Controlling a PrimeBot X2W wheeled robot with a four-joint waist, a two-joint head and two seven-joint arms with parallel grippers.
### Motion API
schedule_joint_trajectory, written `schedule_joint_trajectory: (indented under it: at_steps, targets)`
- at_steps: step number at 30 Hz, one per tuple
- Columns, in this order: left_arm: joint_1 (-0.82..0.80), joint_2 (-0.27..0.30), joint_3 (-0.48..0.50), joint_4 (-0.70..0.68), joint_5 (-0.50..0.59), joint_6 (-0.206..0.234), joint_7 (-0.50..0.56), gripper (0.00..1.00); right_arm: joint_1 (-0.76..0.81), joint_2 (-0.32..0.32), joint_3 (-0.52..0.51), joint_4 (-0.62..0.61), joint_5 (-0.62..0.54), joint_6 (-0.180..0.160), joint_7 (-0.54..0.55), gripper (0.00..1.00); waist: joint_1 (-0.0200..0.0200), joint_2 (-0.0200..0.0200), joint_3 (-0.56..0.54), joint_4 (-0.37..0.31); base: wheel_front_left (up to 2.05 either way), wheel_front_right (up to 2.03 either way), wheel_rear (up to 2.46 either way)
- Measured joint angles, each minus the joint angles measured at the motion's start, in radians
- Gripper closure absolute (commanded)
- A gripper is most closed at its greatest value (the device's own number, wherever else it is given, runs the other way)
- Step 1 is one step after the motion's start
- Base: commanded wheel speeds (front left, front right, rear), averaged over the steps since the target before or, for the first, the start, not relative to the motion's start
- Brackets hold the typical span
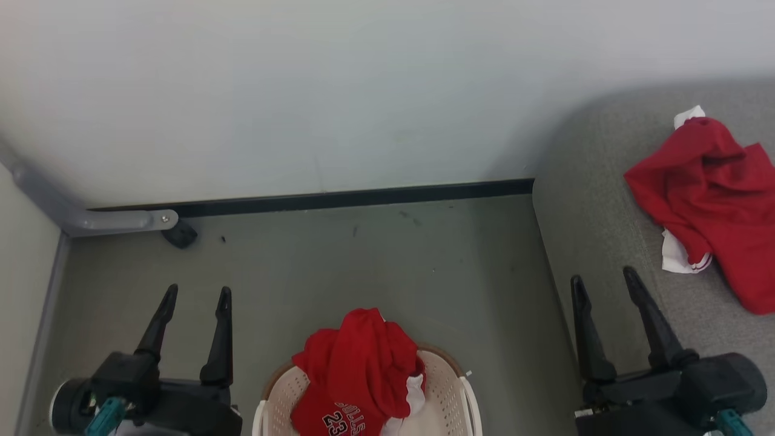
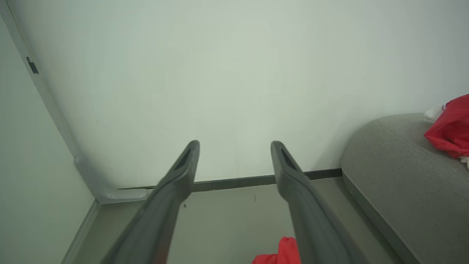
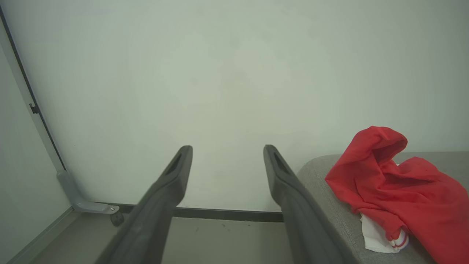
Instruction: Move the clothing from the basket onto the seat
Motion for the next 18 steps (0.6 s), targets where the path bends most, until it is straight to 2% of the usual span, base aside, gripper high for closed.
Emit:
schedule_joint_trajectory:
  at_steps: [8, 18]
  targets:
    - [-0.105, -0.01, -0.066, 0.08, 0.033, -0.039, 0.049, 0.0, -0.096, -0.016, -0.031, -0.039, -0.006, 0.003, 0.0, 0.0, 0.0001, 0.0, 0.097, -0.013, 0.0, 0.0, 0.0]
    - [-0.22, -0.042, -0.134, 0.228, 0.056, -0.087, 0.1, 0.0, -0.246, -0.036, -0.077, -0.072, -0.006, 0.023, 0.0, 0.0, 0.0002, 0.0002, 0.235, -0.047, 0.0, 0.0, 0.0]
